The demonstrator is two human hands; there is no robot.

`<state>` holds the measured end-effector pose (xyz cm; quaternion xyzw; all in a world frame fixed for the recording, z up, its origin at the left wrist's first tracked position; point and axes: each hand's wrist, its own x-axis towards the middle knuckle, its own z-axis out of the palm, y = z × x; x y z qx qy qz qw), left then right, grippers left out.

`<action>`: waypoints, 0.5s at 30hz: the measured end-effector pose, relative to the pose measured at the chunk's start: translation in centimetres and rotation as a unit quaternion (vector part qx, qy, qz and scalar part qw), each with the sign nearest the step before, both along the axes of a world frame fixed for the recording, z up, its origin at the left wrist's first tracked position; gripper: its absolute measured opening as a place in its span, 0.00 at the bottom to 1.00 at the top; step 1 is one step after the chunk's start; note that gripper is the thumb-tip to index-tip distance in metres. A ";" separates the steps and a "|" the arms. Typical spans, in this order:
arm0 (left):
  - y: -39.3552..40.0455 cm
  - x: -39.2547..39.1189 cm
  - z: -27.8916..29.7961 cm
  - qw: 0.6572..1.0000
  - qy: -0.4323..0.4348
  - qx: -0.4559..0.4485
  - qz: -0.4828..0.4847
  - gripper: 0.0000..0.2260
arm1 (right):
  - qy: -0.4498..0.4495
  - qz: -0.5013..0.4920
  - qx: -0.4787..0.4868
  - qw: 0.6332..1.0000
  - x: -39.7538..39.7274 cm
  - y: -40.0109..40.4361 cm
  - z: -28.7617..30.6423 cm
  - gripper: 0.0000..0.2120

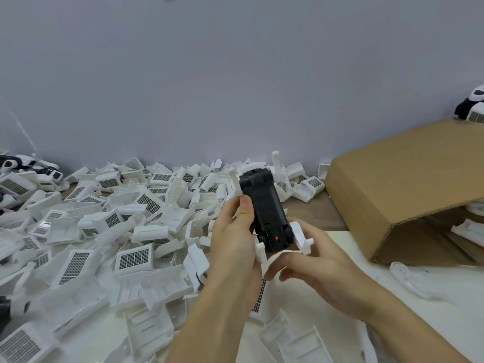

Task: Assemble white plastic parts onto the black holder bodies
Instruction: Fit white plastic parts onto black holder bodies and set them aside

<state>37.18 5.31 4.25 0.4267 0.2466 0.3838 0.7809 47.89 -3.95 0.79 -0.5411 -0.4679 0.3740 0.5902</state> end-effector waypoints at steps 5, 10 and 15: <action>0.0 0.5 -0.8 0.998 0.035 0.048 0.010 0.11 | 0.005 -0.060 -0.032 0.998 -0.6 0.3 0.3 0.14; 0.3 0.8 -1.6 0.996 0.060 0.071 0.018 0.09 | 0.041 -0.071 -0.030 0.996 -0.9 0.6 -0.1 0.11; 0.7 1.0 -1.9 0.995 0.071 0.062 0.026 0.09 | 0.060 -0.050 -0.024 0.997 -0.8 0.8 -0.5 0.14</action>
